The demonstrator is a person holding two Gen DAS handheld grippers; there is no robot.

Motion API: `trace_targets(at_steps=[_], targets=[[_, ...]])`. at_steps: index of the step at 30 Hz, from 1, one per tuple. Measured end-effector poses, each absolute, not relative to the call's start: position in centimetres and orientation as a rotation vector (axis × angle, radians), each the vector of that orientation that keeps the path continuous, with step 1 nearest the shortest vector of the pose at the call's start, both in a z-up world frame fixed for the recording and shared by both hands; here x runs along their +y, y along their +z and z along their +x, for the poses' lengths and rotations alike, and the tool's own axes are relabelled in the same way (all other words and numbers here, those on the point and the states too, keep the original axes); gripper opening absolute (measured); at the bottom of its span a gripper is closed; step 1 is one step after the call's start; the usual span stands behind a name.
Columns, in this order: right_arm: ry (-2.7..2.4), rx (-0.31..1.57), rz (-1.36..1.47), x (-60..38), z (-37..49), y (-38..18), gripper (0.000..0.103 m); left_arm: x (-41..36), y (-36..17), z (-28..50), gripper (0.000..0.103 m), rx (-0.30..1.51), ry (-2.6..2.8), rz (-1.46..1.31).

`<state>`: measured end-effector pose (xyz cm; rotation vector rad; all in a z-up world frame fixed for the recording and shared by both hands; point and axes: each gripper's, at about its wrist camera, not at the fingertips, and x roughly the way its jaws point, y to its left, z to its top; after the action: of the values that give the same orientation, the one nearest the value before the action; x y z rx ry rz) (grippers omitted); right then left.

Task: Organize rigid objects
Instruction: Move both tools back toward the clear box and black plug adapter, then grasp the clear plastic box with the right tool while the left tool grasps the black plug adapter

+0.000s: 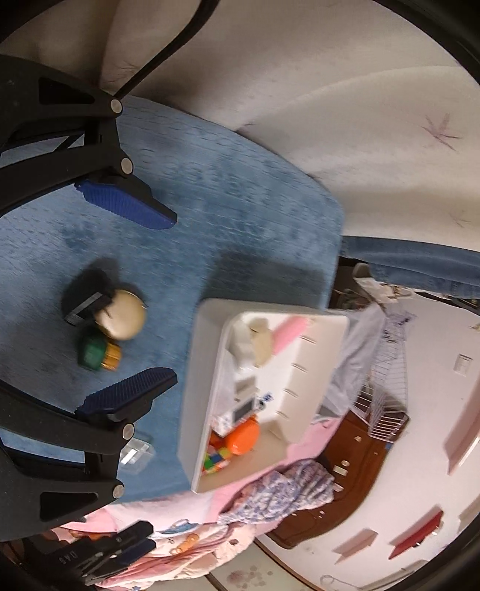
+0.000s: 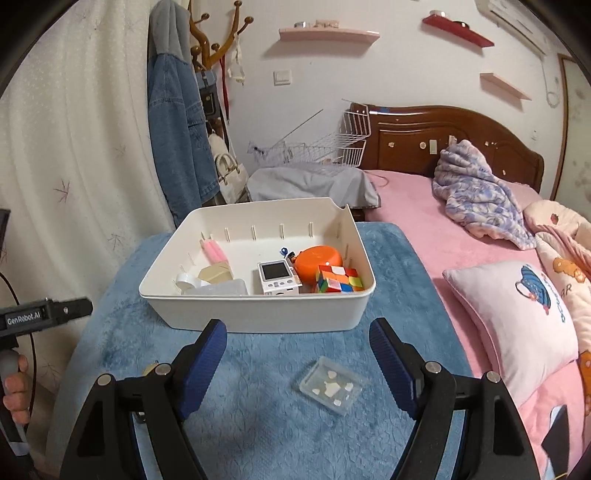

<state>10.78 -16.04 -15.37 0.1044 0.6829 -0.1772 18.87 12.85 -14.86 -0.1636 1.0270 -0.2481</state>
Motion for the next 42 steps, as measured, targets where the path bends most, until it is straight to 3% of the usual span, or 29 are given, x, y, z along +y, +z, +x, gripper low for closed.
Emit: trace_targets(at_steps=[13, 21, 42], targets=[[-0.231, 0.59, 0.04, -16.8, 8.3, -18.6, 0.082, 13.9, -21.0, 17.3, 0.08, 1.295, -0.178, -0.225], [-0.218, 0.657, 0.011, -17.8, 9.4, -21.1, 0.083, 14.0, -24.5, 16.8, 0.08, 1.44, -0.128, -0.345], [-0.105, 0.893, -0.031, -18.6, 13.4, -28.5, 0.083, 11.8, -26.1, 17.5, 0.079, 1.485, -0.07, -0.296]])
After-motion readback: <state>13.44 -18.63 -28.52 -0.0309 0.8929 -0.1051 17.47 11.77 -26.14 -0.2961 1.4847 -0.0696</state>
